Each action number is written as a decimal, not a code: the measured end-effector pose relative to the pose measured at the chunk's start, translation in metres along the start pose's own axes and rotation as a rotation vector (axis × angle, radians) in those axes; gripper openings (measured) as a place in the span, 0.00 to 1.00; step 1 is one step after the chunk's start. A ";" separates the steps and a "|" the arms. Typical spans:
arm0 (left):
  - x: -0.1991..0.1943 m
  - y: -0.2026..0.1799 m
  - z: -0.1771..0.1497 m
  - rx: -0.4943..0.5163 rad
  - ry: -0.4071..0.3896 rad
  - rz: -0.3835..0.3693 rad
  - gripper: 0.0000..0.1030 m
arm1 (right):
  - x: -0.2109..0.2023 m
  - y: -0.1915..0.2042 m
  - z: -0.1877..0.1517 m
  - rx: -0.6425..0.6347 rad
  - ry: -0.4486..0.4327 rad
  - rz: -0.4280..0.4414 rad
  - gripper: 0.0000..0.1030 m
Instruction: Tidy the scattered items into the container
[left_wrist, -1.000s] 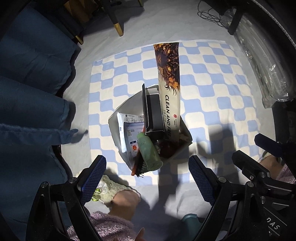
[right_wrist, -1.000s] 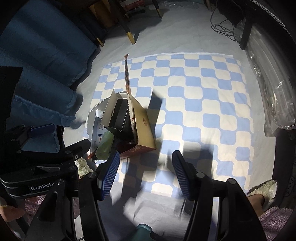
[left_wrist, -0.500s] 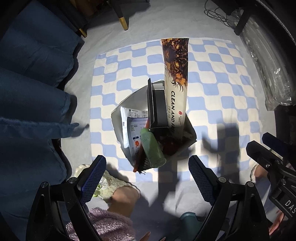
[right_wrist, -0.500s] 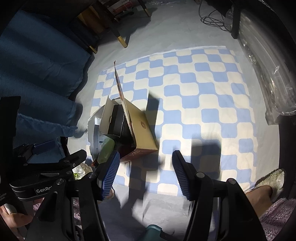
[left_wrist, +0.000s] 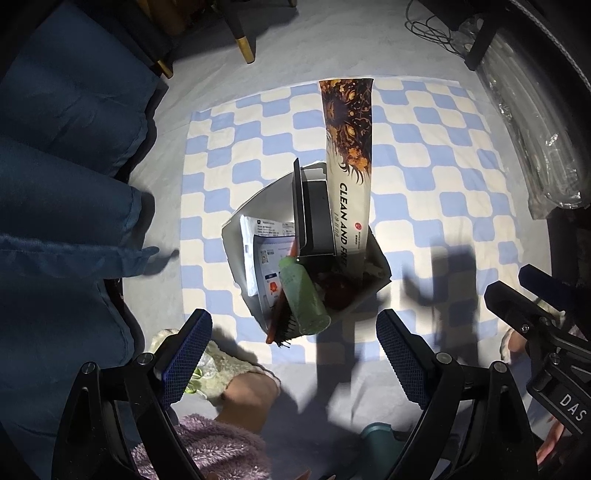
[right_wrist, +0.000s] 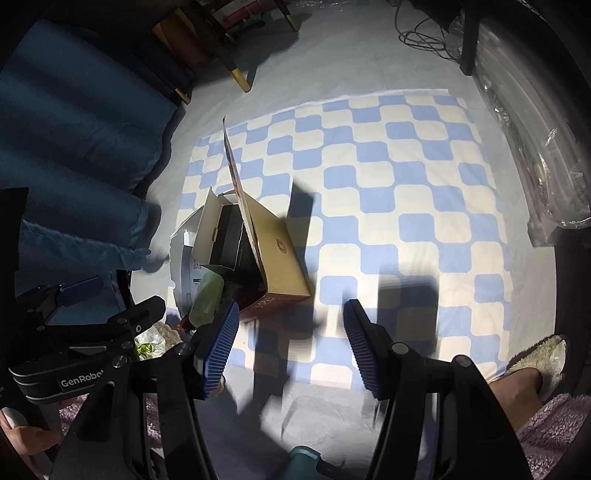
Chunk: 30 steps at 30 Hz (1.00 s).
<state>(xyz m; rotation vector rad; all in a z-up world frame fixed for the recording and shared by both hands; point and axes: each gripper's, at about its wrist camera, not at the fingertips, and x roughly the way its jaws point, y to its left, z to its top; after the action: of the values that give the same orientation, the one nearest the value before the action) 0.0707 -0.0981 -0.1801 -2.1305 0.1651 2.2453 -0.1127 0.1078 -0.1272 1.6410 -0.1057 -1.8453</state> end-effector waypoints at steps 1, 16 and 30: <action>0.000 0.000 0.000 -0.001 0.001 -0.002 0.87 | 0.000 0.000 0.000 0.000 0.000 0.000 0.58; -0.001 0.002 0.001 -0.005 0.008 -0.001 0.87 | 0.003 -0.004 -0.004 -0.004 0.005 -0.004 0.58; 0.000 0.004 0.002 -0.009 0.013 0.001 0.87 | 0.005 -0.005 -0.007 -0.006 0.012 -0.007 0.58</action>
<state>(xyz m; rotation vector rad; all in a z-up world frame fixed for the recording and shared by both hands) 0.0681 -0.1014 -0.1797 -2.1504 0.1573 2.2378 -0.1088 0.1115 -0.1356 1.6498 -0.0888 -1.8393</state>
